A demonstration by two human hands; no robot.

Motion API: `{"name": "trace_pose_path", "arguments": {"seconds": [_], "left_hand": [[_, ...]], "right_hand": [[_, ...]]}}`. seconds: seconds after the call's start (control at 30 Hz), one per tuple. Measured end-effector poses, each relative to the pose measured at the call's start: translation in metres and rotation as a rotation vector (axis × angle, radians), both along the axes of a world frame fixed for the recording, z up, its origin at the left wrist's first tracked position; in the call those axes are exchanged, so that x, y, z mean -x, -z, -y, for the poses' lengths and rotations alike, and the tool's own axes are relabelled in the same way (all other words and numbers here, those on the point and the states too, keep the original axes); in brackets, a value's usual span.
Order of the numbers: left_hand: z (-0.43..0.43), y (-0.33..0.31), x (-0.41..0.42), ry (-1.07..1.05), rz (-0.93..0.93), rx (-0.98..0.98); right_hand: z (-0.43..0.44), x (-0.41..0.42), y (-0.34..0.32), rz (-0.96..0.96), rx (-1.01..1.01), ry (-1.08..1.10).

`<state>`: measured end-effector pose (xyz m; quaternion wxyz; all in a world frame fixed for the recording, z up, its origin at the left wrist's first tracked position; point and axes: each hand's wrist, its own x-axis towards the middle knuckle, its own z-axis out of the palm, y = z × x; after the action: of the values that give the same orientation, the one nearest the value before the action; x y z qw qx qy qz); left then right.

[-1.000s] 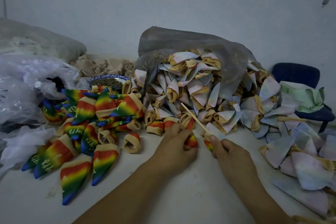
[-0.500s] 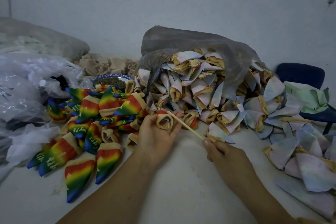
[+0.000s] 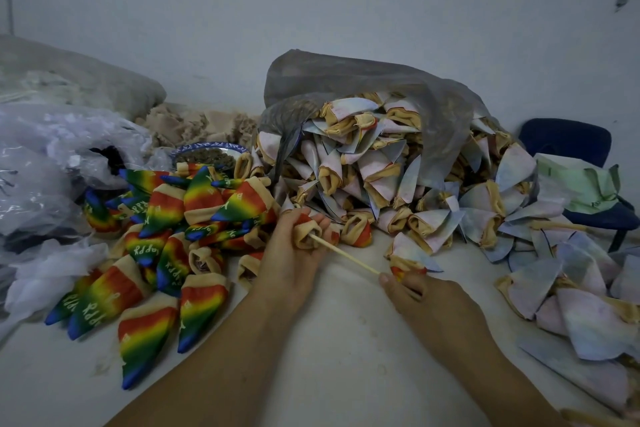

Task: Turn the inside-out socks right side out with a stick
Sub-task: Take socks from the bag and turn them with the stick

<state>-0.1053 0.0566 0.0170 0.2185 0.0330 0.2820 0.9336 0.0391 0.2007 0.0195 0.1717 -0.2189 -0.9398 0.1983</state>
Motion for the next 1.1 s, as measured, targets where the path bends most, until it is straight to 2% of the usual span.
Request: {"name": "trace_pose_path", "arguments": {"seconds": [0.13, 0.27, 0.37, 0.43, 0.5, 0.57, 0.67, 0.8, 0.87, 0.93, 1.0, 1.1], "left_hand": [[0.0, 0.003, -0.004, -0.311, -0.332, 0.684], [-0.006, 0.008, -0.013, -0.216, -0.766, 1.008], [-0.01, 0.009, -0.013, -0.205, -0.908, 1.122], [-0.01, 0.009, -0.015, -0.231, -0.96, 1.175], [-0.011, 0.009, -0.02, -0.286, -1.048, 1.193], [-0.011, 0.01, -0.026, -0.374, -1.174, 1.2], [-0.011, 0.007, -0.037, -0.47, -1.35, 1.239], [-0.024, 0.004, -0.05, -0.426, -1.631, 1.224], [-0.041, -0.002, -0.052, -0.317, -1.716, 1.301], [-0.063, -0.009, -0.052, -0.122, -1.811, 1.41], [-0.082, -0.017, -0.052, 0.028, -1.893, 1.591], [-0.097, -0.022, -0.051, 0.187, -1.888, 1.79]], "right_hand": [[-0.009, -0.001, -0.004, -0.04, 0.025, 0.07], [-0.032, -0.009, -0.009, -0.156, 0.019, 0.268], [-0.045, -0.016, -0.007, -0.07, -0.059, 0.289], [-0.039, -0.012, -0.001, 0.015, -0.081, 0.194], [-0.025, -0.006, 0.003, 0.042, -0.002, 0.087], [-0.019, -0.001, 0.003, -0.013, 0.081, 0.071], [-0.029, -0.005, 0.001, -0.122, 0.149, 0.19], [-0.037, -0.009, 0.001, -0.264, 0.198, 0.263], [-0.036, -0.008, 0.002, -0.296, 0.231, 0.276], [-0.034, -0.006, 0.004, -0.31, 0.254, 0.269], [-0.035, -0.006, 0.006, -0.296, 0.289, 0.271], [-0.038, -0.006, 0.008, -0.274, 0.303, 0.266]]}}
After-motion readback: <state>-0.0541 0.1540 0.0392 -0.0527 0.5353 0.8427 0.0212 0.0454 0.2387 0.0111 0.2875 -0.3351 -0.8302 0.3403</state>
